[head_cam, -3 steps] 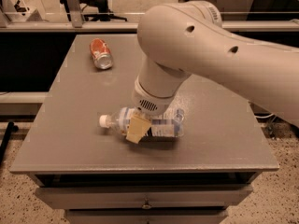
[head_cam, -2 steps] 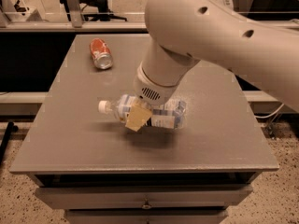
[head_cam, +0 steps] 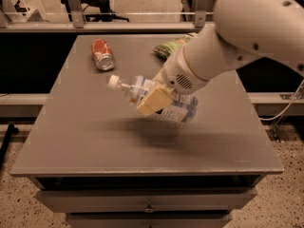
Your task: Place blue plastic bottle upright
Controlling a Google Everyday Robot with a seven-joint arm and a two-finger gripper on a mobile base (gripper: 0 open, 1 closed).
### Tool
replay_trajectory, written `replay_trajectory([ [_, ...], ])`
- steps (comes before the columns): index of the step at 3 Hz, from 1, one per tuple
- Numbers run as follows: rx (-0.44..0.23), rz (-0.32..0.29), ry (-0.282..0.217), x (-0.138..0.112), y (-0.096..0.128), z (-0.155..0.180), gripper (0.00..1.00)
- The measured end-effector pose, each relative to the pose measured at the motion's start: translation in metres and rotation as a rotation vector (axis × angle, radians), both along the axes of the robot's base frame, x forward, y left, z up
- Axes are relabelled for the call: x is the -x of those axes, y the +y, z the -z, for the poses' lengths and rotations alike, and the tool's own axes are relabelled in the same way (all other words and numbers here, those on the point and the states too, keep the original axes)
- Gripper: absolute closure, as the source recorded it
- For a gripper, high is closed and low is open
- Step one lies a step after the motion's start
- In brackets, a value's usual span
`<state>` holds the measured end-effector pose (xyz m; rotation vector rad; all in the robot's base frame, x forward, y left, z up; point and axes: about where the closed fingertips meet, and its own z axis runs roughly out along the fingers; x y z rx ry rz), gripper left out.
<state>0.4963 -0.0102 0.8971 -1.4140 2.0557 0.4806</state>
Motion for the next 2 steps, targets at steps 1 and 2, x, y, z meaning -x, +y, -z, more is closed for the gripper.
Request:
replay_trajectory([
  [1, -0.217, -0.020, -0.058, -0.009, -0.011, -0.019, 1.00],
  [2, -0.409, -0.083, -0.114, -0.003, -0.021, -0.040, 1.00],
])
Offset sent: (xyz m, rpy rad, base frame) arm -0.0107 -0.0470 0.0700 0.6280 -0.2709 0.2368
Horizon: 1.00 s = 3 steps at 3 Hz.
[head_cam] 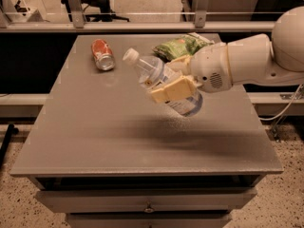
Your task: Place blue plastic bottle upright
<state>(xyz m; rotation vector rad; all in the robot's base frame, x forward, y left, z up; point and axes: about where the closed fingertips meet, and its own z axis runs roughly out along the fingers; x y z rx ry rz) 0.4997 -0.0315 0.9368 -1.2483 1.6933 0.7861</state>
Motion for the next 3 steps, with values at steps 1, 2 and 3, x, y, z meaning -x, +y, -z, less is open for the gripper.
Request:
replay_trajectory([
  [1, -0.224, -0.071, -0.100, 0.024, -0.020, -0.011, 1.00],
  [2, -0.342, -0.094, -0.158, 0.038, -0.034, -0.010, 1.00],
  [3, -0.455, -0.071, -0.166, 0.043, -0.044, -0.003, 1.00],
])
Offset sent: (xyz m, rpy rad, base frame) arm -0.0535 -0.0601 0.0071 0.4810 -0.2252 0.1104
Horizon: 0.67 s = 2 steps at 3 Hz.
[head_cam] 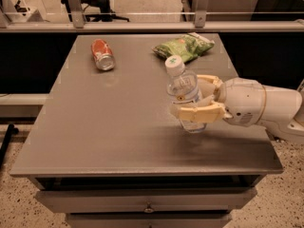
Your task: Place blue plastic bottle upright
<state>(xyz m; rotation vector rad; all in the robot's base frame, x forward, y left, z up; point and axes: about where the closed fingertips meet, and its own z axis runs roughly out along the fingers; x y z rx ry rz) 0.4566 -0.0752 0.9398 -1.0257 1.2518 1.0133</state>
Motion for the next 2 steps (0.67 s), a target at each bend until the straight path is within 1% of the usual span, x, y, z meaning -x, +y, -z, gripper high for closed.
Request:
replay_trajectory([
  [1, -0.069, 0.022, 0.051, -0.001, -0.005, 0.011, 1.00],
  [2, -0.112, 0.035, 0.125, -0.006, -0.008, 0.024, 1.00],
])
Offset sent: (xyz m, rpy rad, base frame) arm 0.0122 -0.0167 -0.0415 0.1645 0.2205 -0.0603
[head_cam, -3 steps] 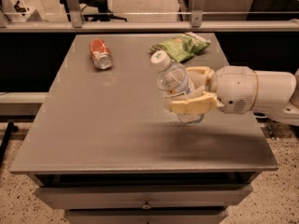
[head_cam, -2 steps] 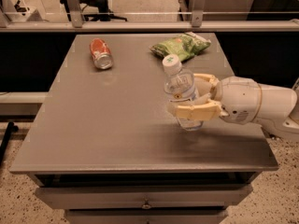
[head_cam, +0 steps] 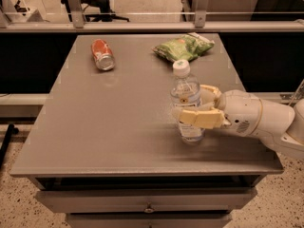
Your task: Place blue plastic bottle upright
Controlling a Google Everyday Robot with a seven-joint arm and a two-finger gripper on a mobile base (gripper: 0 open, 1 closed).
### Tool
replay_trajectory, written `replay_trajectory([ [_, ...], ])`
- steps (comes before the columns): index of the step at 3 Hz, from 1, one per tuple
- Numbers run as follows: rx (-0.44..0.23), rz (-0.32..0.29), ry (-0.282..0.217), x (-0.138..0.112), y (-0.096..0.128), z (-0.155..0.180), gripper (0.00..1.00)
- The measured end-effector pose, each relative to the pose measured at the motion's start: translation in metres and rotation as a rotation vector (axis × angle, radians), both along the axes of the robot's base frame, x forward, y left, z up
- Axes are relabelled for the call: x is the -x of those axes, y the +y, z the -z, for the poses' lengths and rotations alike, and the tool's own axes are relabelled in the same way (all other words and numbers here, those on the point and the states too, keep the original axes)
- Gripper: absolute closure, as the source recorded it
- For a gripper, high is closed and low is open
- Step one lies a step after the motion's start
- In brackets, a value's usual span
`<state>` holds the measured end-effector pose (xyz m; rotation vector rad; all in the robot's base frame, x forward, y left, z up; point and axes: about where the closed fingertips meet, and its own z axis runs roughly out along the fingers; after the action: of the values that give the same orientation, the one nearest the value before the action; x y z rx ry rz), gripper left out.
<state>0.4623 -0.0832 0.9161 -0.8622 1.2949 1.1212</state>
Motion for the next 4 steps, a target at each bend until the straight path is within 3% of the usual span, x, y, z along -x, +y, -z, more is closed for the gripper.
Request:
replay_trajectory([
  [2, -0.077, 0.033, 0.051, -0.010, -0.015, 0.007, 1.00],
  [4, -0.058, 0.040, 0.042, -0.009, -0.038, 0.015, 0.58],
])
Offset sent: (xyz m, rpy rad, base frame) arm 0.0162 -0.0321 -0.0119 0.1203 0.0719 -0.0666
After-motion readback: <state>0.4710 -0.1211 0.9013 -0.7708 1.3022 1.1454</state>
